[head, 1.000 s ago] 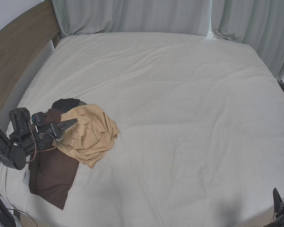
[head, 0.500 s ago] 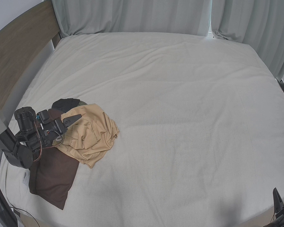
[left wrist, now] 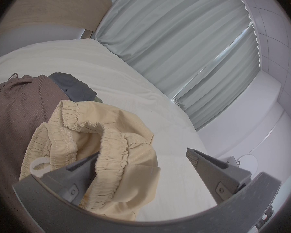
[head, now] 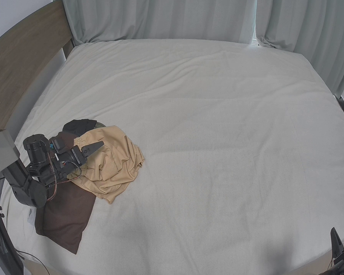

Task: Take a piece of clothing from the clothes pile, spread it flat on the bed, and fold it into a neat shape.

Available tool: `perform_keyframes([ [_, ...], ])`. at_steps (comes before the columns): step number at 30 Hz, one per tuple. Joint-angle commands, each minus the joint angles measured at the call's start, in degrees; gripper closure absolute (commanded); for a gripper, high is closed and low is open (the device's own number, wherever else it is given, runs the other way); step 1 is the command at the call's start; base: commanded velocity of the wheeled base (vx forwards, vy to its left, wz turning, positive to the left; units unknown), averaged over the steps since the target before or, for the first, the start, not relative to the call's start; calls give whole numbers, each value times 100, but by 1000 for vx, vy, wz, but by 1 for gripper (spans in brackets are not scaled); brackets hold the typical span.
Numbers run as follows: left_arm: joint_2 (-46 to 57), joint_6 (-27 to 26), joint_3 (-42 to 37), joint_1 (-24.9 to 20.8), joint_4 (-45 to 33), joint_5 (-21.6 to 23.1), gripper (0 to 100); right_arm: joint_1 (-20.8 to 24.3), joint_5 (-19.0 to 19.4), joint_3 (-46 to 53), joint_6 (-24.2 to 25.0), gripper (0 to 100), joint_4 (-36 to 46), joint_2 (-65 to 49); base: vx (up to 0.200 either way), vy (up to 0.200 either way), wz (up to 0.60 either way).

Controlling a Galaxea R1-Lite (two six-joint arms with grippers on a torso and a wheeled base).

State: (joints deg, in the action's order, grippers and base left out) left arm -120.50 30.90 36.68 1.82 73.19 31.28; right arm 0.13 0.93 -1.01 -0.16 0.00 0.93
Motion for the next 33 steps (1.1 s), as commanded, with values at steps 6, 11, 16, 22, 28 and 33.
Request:
perform_keyframes([
  [6, -26, 3, 23, 3, 2, 1, 100, 4, 4, 92, -2, 0, 0, -66, 0, 0, 0],
  [11, -52, -5, 6, 3, 2, 10, 100, 4, 4, 92, -2, 0, -9, -66, 0, 0, 0],
  [16, -26, 21, -38, 12, 11, 18, 100, 4, 4, 92, -2, 0, 0, -66, 0, 0, 0],
  [22, 370, 364, -355, -41, 310, 97, 100, -5, 4, 92, -2, 0, 0, -66, 0, 0, 0],
  [28, 941, 724, -697, -103, 450, 97, 100, -5, 4, 92, -2, 0, 0, -66, 0, 0, 0],
  [33, 1178, 882, -785, -50, 617, 97, 100, -5, 4, 92, -2, 0, 0, -66, 0, 0, 0],
])
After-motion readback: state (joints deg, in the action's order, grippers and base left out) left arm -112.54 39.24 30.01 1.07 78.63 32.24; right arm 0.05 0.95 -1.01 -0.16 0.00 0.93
